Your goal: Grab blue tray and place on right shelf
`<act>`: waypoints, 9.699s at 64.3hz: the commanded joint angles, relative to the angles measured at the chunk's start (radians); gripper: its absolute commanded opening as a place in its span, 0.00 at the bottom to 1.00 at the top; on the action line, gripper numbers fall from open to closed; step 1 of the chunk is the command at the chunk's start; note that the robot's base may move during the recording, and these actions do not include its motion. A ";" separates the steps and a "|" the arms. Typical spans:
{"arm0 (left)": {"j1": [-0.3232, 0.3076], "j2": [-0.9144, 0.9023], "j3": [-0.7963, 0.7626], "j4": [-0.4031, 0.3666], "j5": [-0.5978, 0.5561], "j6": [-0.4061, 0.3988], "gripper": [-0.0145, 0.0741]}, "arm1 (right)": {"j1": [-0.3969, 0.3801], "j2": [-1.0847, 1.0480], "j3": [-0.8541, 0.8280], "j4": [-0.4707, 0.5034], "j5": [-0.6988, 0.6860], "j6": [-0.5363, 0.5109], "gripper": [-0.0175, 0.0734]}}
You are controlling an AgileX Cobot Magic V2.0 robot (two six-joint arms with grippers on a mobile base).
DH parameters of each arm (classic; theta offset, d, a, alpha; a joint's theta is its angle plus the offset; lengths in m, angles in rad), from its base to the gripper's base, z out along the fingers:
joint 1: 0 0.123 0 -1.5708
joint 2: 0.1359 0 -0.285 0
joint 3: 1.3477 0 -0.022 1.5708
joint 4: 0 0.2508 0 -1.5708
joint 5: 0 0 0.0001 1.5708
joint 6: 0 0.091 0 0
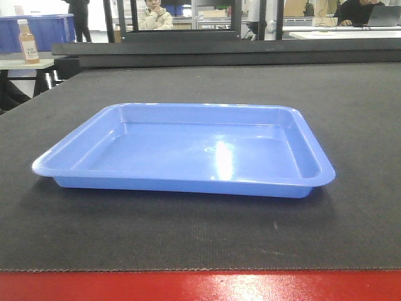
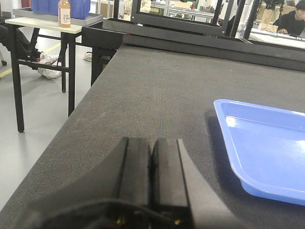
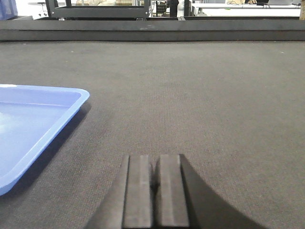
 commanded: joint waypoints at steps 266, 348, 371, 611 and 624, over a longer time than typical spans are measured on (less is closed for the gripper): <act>-0.439 1.559 -1.661 0.136 1.233 -0.187 0.11 | 0.472 1.464 -1.491 -0.148 0.973 0.314 0.25; -0.476 1.419 -1.483 0.072 1.258 -0.232 0.11 | 0.503 1.392 -1.489 -0.147 1.004 0.314 0.25; -0.476 1.421 -1.483 0.072 1.258 -0.232 0.11 | 0.503 1.396 -1.489 -0.147 1.003 0.314 0.25; -0.476 1.421 -1.483 -0.018 1.258 -0.232 0.11 | 0.503 1.396 -1.489 -0.147 1.003 0.314 0.25; -0.476 1.421 -1.483 -0.018 1.258 -0.232 0.11 | 0.503 1.396 -1.489 -0.147 1.003 0.314 0.25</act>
